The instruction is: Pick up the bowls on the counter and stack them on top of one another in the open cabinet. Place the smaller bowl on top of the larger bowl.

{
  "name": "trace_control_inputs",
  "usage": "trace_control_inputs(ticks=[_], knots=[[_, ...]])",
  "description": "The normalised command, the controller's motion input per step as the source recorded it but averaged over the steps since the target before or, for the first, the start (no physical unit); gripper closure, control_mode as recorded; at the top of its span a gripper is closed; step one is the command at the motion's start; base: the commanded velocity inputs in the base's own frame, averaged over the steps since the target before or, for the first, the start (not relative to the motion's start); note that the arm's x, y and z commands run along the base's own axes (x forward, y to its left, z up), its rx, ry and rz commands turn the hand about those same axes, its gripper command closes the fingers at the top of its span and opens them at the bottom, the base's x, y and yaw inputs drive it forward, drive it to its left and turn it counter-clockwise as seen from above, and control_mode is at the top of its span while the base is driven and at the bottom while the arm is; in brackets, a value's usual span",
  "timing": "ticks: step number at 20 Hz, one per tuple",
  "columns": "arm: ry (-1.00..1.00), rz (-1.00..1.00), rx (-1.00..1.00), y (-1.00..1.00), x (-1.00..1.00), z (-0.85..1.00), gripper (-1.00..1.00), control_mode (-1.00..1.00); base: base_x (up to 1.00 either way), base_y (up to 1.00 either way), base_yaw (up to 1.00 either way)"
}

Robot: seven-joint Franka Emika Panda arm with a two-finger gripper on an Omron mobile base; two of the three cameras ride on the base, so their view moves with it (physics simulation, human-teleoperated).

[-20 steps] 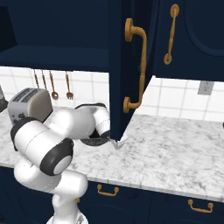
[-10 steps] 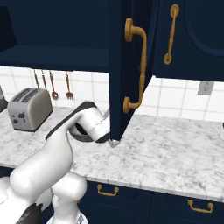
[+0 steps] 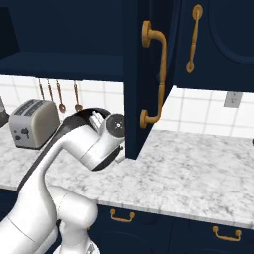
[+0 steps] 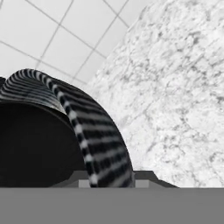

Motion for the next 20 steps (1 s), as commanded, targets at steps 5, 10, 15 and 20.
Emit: trace_control_inputs(ticks=[5,10,15,20], knots=[[-0.22,-0.06,-0.04,0.16,-0.23,1.00,1.00,-1.00,0.00,0.00,0.00],[-0.24,-0.13,-0.09,0.26,-0.27,1.00,1.00,-1.00,0.00,0.00,0.00],[-0.11,-0.09,-0.05,0.22,-0.11,1.00,1.00,-1.00,0.00,0.00,0.00],[0.10,-0.14,0.02,0.00,0.71,0.99,1.00,-1.00,0.00,0.00,0.00]])
